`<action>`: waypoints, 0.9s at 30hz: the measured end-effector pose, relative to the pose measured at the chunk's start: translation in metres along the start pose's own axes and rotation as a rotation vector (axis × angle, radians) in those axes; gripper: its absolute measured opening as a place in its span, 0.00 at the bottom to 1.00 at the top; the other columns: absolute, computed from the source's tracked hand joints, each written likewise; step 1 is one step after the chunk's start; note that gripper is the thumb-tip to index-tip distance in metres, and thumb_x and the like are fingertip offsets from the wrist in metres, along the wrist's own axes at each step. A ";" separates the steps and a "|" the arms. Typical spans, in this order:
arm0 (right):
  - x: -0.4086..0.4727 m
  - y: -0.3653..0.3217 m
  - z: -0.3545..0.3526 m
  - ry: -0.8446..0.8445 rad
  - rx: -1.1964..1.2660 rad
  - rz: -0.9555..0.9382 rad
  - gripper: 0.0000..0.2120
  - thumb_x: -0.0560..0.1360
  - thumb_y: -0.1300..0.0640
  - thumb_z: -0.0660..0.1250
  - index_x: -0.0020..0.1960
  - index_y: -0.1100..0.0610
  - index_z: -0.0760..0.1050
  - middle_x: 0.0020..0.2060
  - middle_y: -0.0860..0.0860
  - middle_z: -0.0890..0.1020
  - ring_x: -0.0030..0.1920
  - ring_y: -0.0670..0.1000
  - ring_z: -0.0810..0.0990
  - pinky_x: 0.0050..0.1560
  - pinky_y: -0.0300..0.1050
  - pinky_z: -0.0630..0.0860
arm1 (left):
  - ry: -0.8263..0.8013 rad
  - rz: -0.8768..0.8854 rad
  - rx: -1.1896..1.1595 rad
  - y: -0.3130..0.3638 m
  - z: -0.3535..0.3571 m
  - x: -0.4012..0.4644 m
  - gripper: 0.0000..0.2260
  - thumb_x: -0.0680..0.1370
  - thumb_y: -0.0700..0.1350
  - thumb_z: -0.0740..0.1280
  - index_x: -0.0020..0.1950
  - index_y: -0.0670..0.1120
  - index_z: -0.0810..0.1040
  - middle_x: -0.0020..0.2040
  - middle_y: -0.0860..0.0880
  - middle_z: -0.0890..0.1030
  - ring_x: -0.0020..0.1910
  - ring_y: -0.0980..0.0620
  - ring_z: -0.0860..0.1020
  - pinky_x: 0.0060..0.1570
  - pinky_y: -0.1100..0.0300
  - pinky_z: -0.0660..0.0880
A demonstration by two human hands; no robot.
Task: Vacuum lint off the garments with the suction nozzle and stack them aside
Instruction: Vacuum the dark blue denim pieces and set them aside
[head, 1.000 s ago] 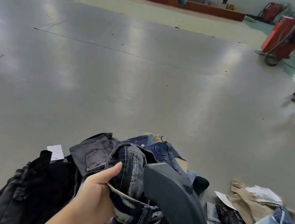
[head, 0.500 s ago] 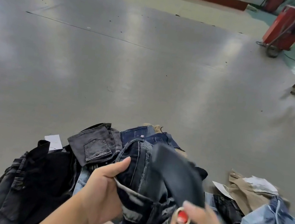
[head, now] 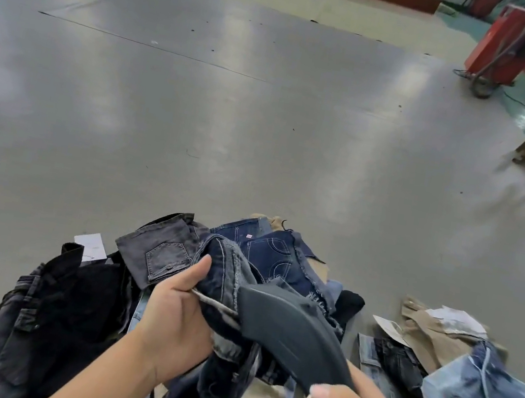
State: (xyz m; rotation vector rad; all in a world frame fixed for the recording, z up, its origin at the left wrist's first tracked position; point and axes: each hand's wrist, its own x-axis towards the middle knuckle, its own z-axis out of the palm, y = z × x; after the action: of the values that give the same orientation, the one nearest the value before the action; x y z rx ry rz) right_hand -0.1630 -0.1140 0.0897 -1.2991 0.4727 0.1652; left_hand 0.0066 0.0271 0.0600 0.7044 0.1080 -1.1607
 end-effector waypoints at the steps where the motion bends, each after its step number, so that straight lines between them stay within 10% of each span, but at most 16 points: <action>1: 0.003 0.000 0.002 0.002 -0.011 0.001 0.31 0.54 0.49 0.70 0.56 0.55 0.74 0.28 0.46 0.82 0.30 0.40 0.79 0.33 0.32 0.72 | -0.006 -0.007 0.004 0.000 -0.001 0.001 0.25 0.75 0.54 0.59 0.53 0.35 0.83 0.59 0.35 0.80 0.57 0.36 0.79 0.52 0.45 0.77; 8: 0.010 -0.004 0.012 0.145 0.189 -0.057 0.02 0.63 0.55 0.70 0.34 0.52 0.80 0.26 0.64 0.75 0.21 0.57 0.74 0.23 0.42 0.72 | -0.085 0.032 -0.035 0.006 0.007 -0.003 0.23 0.64 0.48 0.75 0.54 0.37 0.83 0.58 0.38 0.81 0.55 0.38 0.81 0.48 0.45 0.80; 14: 0.009 -0.003 0.001 0.143 0.353 -0.146 0.26 0.47 0.45 0.79 0.26 0.67 0.74 0.20 0.63 0.73 0.20 0.57 0.74 0.24 0.44 0.74 | 0.026 0.156 -0.238 0.012 -0.002 -0.003 0.20 0.75 0.49 0.61 0.57 0.38 0.82 0.58 0.39 0.81 0.54 0.39 0.81 0.48 0.41 0.79; 22: 0.021 0.007 -0.009 0.441 0.181 -0.268 0.26 0.54 0.48 0.72 0.39 0.69 0.72 0.23 0.63 0.74 0.23 0.58 0.74 0.32 0.52 0.80 | 0.238 0.148 -0.051 0.000 0.000 0.002 0.24 0.66 0.33 0.59 0.62 0.37 0.75 0.54 0.35 0.82 0.45 0.37 0.83 0.46 0.44 0.78; 27: 0.041 0.020 0.015 0.375 0.173 -0.308 0.24 0.58 0.49 0.70 0.46 0.64 0.71 0.28 0.62 0.77 0.22 0.58 0.75 0.26 0.45 0.74 | 0.210 0.081 -0.148 -0.021 0.002 0.005 0.14 0.68 0.38 0.62 0.48 0.33 0.80 0.46 0.35 0.82 0.40 0.38 0.82 0.48 0.44 0.77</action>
State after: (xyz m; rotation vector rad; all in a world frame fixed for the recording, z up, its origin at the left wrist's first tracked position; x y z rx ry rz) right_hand -0.1303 -0.1003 0.0579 -1.2172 0.5830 -0.3754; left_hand -0.0105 0.0178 0.0498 0.6913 0.3367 -0.9883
